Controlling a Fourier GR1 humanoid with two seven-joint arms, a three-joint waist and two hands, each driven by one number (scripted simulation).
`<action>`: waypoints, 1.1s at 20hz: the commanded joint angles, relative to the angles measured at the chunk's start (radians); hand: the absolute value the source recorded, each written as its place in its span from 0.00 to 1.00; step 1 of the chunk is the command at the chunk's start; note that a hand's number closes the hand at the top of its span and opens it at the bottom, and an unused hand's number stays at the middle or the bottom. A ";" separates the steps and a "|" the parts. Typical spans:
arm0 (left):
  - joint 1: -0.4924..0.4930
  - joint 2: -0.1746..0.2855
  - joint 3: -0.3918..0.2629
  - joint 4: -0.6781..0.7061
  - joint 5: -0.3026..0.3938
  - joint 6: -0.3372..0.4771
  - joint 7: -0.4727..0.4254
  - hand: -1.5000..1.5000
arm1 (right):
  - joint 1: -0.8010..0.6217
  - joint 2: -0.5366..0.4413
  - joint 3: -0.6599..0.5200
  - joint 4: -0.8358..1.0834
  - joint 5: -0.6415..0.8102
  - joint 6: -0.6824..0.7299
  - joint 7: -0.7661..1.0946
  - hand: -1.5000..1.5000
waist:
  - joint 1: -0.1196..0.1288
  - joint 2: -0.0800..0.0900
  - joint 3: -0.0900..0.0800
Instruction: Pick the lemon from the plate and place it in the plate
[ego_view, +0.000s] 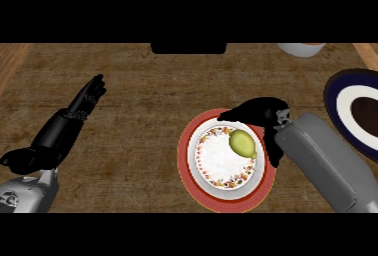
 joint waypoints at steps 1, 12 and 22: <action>0.064 0.003 0.021 -0.024 -0.004 -0.042 -0.034 0.50 | 0.008 0.013 0.032 0.094 0.077 -0.041 -0.090 0.00 | 0.008 0.001 0.000; 0.017 -0.059 0.054 -0.081 -0.051 -0.053 0.075 0.50 | 0.081 0.084 0.030 0.105 0.236 -0.082 -0.102 0.00 | 0.002 -0.001 0.000; -0.025 -0.109 0.047 0.016 -0.108 -0.054 0.019 0.50 | 0.047 0.135 0.073 0.199 0.346 -0.301 -0.295 1.00 | 0.002 0.002 0.000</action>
